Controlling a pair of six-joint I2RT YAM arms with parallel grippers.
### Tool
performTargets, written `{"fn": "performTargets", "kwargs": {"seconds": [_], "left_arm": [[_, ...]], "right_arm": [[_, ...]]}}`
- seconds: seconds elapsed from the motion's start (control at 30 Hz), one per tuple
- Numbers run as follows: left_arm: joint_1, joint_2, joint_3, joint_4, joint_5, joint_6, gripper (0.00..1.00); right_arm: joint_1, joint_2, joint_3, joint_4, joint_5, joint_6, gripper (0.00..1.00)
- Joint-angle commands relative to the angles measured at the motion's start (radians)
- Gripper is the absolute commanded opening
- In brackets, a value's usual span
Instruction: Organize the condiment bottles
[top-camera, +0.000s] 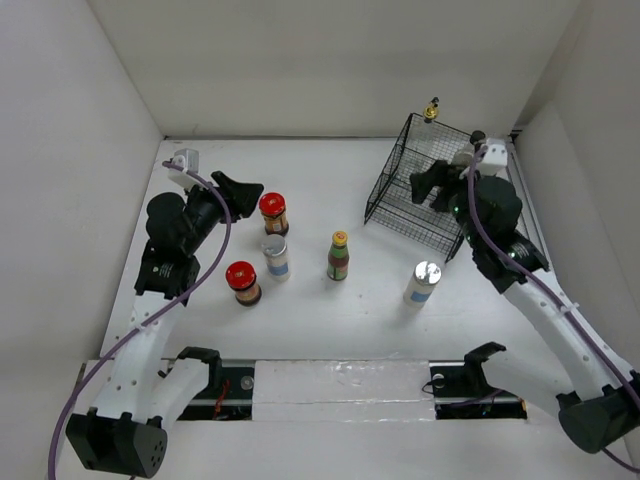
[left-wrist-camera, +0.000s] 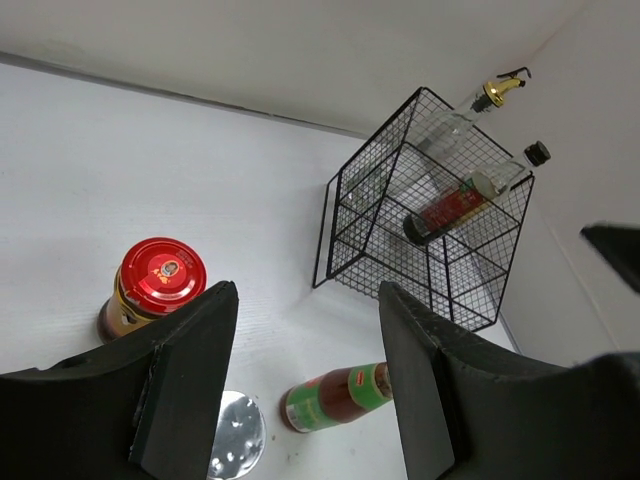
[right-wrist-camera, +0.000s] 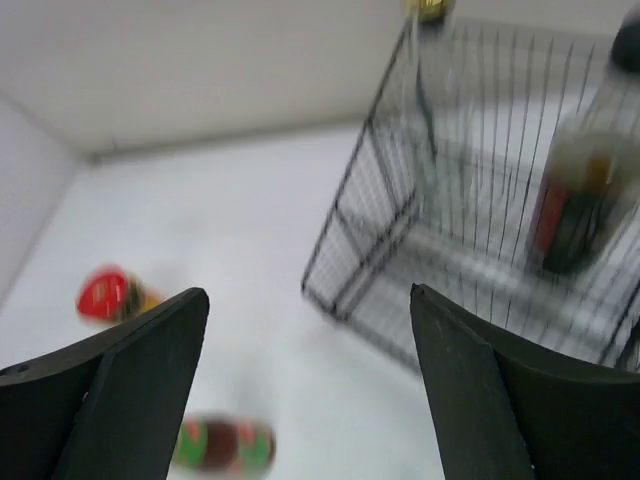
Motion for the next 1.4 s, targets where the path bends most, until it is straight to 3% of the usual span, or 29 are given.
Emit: {"fn": "performTargets", "kwargs": {"seconds": [0.0,0.07,0.1,0.27,0.5,0.77,1.1,1.27,1.37], "left_arm": [[-0.001,-0.024,-0.006,0.039,-0.024,-0.006,0.54],[-0.001,-0.033,-0.006,0.029,-0.035,-0.006,0.56],[-0.001,-0.033,-0.006,0.029,-0.035,-0.006,0.57],[-0.001,-0.033,0.003,0.009,-0.044,-0.006,0.60],[-0.001,-0.042,0.012,0.000,-0.044,-0.006,0.61],[-0.001,-0.052,0.012,-0.010,-0.044,-0.006,0.61],[-0.001,-0.042,0.021,-0.020,-0.044,0.004,0.61],[-0.001,-0.042,0.030,-0.029,-0.044,0.004,0.61],[-0.001,-0.042,0.030,-0.029,-0.044,0.004,0.61]], "right_arm": [[0.077,-0.096,-0.022,-0.375,0.118,0.076,0.88],[0.102,-0.156,-0.045,-0.522,0.132,0.089,0.92],[0.102,-0.176,-0.045,-0.573,0.132,0.110,1.00],[0.139,-0.223,-0.045,-0.819,0.111,0.227,1.00],[0.223,-0.076,-0.022,-0.879,0.086,0.234,1.00],[0.197,0.004,-0.047,-0.822,0.088,0.214,1.00],[0.188,0.089,-0.047,-0.822,0.054,0.185,0.87],[0.199,0.095,-0.013,-0.801,0.078,0.185,0.63],[0.225,0.081,0.103,-0.744,0.089,0.185,0.62]]}}
